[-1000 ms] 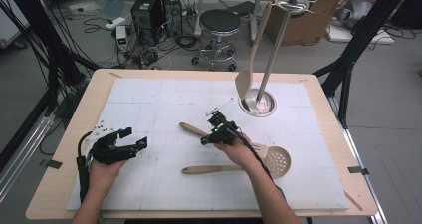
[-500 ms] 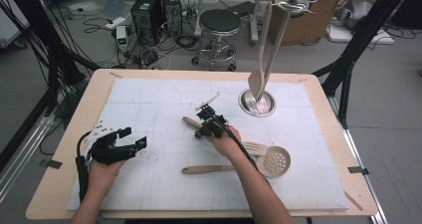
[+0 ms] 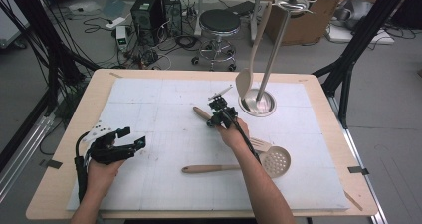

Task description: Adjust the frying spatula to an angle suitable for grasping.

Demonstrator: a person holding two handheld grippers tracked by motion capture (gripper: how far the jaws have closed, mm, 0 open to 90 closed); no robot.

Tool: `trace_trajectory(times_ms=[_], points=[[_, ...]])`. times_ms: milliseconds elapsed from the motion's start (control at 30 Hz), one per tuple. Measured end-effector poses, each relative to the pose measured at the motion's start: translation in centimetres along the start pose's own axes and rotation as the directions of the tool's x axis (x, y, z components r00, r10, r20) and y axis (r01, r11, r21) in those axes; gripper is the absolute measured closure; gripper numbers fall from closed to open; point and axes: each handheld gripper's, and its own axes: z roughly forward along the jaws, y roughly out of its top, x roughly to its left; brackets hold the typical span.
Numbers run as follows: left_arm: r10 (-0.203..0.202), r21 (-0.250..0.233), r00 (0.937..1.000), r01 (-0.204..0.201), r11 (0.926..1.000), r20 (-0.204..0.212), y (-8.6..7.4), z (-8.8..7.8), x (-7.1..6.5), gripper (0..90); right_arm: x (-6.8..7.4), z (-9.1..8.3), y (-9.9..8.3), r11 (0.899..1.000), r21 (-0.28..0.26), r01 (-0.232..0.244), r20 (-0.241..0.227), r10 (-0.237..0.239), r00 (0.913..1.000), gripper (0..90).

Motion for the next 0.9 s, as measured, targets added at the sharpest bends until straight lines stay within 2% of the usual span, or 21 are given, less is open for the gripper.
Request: trace_trajectory(times_ms=[67,200,267,367,400,433,500,567,667,733,867,900], points=[[-0.001,-0.001,1.0000,0.001,1.0000,0.001,0.0,0.0,0.0,22.2,-0.2,-0.1,0.0,1.000,-0.005,0.006,0.027,-0.006,0.9996,90.0],[0.000,-0.003,1.0000,0.000,1.0000,-0.001,0.0,-0.1,0.0,22.2,-1.1,-0.3,-0.1,1.000,-0.017,-0.022,0.053,0.023,0.9983,90.0],[-0.001,-0.002,1.0000,0.001,1.0000,-0.001,0.0,-0.1,0.1,22.2,-1.6,-0.6,-0.3,1.000,-0.002,-0.030,0.029,0.030,0.9991,90.0],[0.002,0.004,1.0000,-0.002,1.0000,0.000,0.0,0.0,0.0,22.2,-2.8,-1.9,-1.0,0.997,-0.030,-0.067,-0.001,0.067,0.9978,90.0],[0.000,0.003,1.0000,0.000,1.0000,0.001,-0.1,0.0,0.0,22.2,-3.4,-2.4,-1.2,0.998,-0.034,-0.058,0.020,0.058,0.9981,90.0],[0.002,0.005,1.0000,-0.002,1.0000,0.003,0.0,0.1,0.0,22.2,-3.8,-2.9,-1.4,0.998,-0.017,-0.065,0.052,0.066,0.9965,90.0],[0.001,0.004,1.0000,-0.001,1.0000,0.003,-0.1,0.2,-0.1,22.2,-5.0,-3.5,-2.0,0.998,0.023,-0.061,0.060,0.060,0.9964,90.0],[0.006,0.006,1.0000,-0.006,1.0000,0.003,0.0,0.2,-0.2,22.2,-5.9,-3.8,-2.7,0.996,0.065,-0.059,0.095,0.053,0.9941,90.0],[0.005,0.006,1.0000,-0.005,1.0000,0.003,0.0,0.3,-0.3,22.3,-6.8,-3.8,-3.5,0.990,0.121,-0.067,0.109,0.054,0.9926,90.0],[0.007,0.010,1.0000,-0.007,0.9999,0.003,0.0,0.3,-0.3,22.2,-7.2,-3.9,-3.9,0.991,0.112,-0.075,0.077,0.066,0.9949,90.0],[0.002,0.011,1.0000,-0.002,0.9999,0.002,-0.1,0.4,-0.3,22.2,-6.7,-4.1,-4.4,0.986,0.157,-0.056,0.010,0.056,0.9984,90.0],[0.004,0.011,1.0000,-0.004,0.9999,0.002,-0.1,0.4,-0.3,22.2,-6.5,-4.3,-4.5,0.985,0.162,-0.063,0.014,0.061,0.9980,90.0]])
